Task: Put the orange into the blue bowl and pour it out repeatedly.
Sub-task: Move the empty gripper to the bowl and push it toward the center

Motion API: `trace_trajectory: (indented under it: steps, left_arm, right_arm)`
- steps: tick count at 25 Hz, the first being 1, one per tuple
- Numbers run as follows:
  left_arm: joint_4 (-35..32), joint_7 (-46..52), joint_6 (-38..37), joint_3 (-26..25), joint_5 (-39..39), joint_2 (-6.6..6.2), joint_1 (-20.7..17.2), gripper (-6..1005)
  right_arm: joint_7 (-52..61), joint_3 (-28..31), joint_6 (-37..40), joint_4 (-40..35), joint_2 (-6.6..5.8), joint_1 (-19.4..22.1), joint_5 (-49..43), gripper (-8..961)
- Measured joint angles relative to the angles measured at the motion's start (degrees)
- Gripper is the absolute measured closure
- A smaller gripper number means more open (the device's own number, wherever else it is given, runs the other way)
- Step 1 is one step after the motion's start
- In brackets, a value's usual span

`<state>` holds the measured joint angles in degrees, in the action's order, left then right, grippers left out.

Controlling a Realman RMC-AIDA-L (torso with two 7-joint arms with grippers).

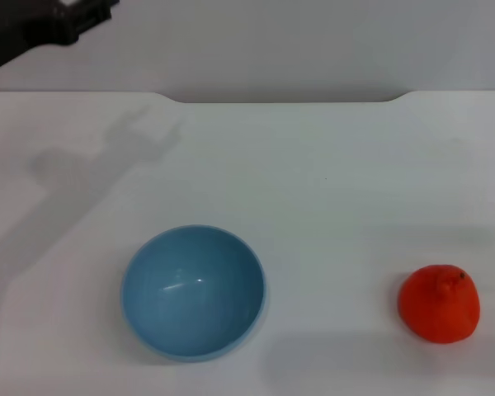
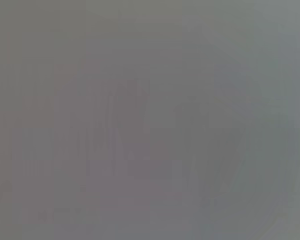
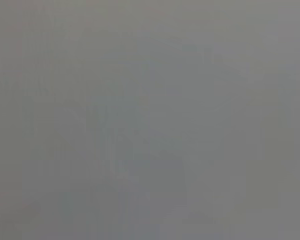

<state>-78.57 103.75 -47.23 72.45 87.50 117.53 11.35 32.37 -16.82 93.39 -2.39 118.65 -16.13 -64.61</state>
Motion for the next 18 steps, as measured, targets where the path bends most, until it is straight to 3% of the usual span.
trace_trajectory:
  steps: [4, 11, 18]
  left_arm:
    - [-6.4, 20.6, -8.9, -3.9, 17.3, -0.05, -0.1, 314]
    - [-18.0, 45.2, -27.5, -7.2, 36.1, 0.18, -0.3, 312]
    - [-23.3, 55.3, -38.7, -6.3, 45.7, 0.25, 1.4, 317]
  right_arm:
    - [0.0, 0.0, -0.3, -0.3, -0.03, -0.5, 0.0, 341]
    - [0.0, 0.1, -0.3, -0.9, -0.04, -1.3, 0.1, 342]
    - [0.0, 2.7, -0.4, -2.9, -0.03, -1.6, 0.6, 342]
